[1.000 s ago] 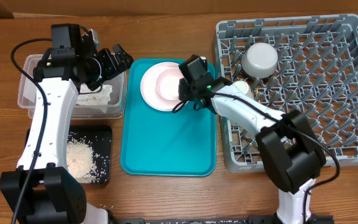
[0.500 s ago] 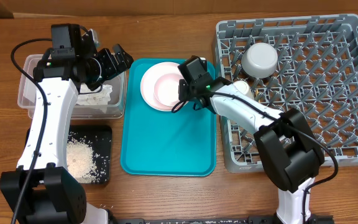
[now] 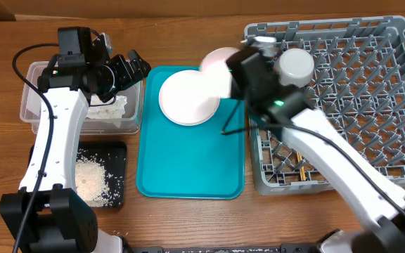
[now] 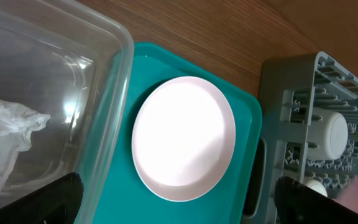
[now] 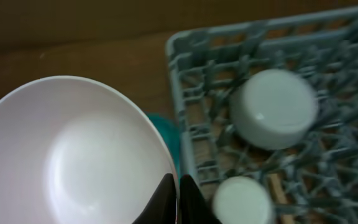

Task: Sort waste into correct bins and load items into the dishwasher

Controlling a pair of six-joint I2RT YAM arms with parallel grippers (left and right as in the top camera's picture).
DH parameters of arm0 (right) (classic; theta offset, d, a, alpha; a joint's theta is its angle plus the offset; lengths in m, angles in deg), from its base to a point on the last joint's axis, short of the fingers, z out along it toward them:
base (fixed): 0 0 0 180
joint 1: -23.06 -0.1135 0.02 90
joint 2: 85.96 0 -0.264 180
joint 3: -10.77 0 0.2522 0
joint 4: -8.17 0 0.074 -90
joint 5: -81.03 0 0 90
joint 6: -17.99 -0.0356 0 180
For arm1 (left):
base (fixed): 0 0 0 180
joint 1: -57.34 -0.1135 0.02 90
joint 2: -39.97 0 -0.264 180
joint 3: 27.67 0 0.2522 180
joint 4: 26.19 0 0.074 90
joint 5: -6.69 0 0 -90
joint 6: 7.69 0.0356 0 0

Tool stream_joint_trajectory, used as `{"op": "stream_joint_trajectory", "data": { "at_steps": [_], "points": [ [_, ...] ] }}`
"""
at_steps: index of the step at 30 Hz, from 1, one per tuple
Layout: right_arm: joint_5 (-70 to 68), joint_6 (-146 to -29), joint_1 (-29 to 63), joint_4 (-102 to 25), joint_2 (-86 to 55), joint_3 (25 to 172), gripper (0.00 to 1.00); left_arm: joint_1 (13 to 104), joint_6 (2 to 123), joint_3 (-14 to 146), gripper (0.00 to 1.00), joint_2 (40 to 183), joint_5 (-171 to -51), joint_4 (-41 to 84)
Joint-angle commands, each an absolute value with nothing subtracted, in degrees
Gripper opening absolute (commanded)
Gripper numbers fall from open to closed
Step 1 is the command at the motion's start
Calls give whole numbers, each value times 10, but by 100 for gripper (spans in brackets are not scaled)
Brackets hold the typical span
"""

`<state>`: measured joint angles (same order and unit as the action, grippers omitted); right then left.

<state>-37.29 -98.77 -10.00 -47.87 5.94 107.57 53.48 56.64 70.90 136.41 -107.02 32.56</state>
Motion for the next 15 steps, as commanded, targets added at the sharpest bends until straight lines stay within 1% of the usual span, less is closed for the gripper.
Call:
{"op": "stream_joint_trajectory", "data": {
  "at_steps": [1, 4, 9, 15],
  "points": [
    [-563, -959, -74, -554, 17, 1089, 4, 536, 570, 724, 100, 1360, -1066, 326],
    [-603, -925, -47, -652, 8, 1089, 4, 536, 570, 724, 100, 1360, -1066, 326],
    [-632, -926, 25, -804, 8, 1089, 4, 536, 570, 724, 100, 1360, -1066, 326],
    [-620, -925, 123, -874, 8, 1089, 4, 536, 570, 724, 100, 1360, -1066, 326]
  ]
}}
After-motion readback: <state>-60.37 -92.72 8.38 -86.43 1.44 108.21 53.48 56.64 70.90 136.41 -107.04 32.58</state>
